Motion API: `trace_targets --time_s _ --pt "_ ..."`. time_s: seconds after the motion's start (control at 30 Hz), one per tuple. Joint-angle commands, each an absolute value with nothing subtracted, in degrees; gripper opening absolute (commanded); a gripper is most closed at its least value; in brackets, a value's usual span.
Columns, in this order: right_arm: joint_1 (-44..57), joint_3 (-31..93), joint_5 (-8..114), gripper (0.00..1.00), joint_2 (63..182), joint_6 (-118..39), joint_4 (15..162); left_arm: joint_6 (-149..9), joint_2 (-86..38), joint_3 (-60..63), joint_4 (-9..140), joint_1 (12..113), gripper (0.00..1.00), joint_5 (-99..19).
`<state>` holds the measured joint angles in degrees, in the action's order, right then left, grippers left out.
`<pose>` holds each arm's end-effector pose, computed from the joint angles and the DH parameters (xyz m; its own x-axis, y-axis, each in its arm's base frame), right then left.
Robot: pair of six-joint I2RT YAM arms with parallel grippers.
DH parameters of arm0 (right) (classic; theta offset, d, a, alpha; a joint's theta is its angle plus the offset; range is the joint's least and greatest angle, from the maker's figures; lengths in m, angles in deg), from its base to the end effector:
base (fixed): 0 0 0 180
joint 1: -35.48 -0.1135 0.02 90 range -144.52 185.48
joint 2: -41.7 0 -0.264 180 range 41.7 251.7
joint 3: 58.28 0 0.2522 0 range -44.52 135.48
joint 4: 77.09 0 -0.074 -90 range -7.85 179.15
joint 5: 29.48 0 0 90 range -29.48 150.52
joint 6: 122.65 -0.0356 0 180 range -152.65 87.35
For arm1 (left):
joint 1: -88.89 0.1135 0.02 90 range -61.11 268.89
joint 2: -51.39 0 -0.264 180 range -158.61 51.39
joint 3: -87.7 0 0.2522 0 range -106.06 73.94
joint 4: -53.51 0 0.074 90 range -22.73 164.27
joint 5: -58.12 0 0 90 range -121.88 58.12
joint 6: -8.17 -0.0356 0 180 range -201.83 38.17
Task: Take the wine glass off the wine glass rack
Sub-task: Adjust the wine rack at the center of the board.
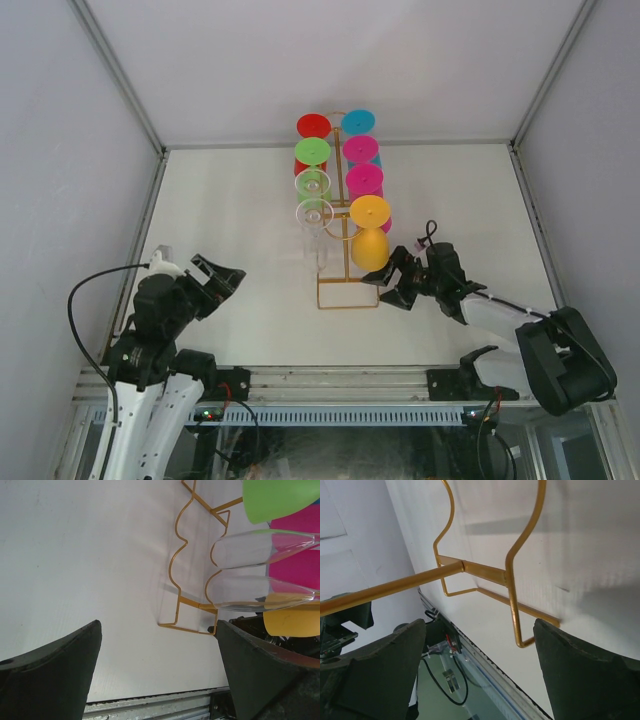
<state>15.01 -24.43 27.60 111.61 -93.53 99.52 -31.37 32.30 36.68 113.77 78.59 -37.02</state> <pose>0.1932 0.0928 0.1470 -0.8896 0.4507 -0.0741 0.1859 0.5054 0.8426 0.0790 -0.0176 0.2813 -0.4944 -0.6908 -0.5276 -0.1973 0.6803 -0.7059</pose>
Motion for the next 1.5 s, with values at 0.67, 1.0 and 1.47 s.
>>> trace_targets --time_s 0.67,1.0,1.47 --pt "-0.24 -20.48 43.96 0.85 127.30 -113.54 125.44 -31.10 34.27 33.62 116.79 78.96 1.00 -36.52" --pt "3.80 -21.90 50.44 0.93 113.81 -104.47 103.68 -31.26 36.14 32.80 118.60 78.89 1.00 -34.98" --pt "11.55 -27.29 44.25 0.90 99.70 -98.75 96.66 -31.37 35.17 32.53 118.17 78.92 1.00 -35.79"
